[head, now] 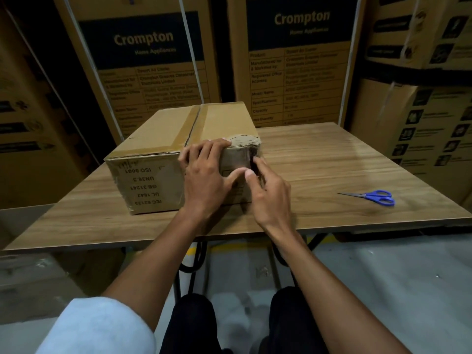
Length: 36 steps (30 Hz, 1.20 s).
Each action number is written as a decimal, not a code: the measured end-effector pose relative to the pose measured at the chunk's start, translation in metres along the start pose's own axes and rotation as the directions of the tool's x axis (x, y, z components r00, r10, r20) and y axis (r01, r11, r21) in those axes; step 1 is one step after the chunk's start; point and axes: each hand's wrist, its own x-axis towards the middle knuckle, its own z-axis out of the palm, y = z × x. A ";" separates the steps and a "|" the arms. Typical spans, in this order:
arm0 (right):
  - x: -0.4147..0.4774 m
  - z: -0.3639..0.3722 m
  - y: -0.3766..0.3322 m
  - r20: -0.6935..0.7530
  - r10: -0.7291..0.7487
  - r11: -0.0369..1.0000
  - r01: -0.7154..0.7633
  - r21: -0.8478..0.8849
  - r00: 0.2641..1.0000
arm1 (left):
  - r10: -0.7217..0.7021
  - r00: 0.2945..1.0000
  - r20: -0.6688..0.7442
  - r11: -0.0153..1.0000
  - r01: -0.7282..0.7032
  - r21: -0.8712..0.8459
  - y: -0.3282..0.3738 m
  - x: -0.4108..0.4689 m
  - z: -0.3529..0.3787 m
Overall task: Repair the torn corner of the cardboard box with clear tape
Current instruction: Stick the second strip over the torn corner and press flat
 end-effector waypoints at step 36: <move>0.033 -0.008 0.009 -0.015 0.190 0.982 -0.191 -0.007 0.982 | -0.679 0.716 0.166 0.544 0.641 -0.541 -0.082 -0.026 -0.085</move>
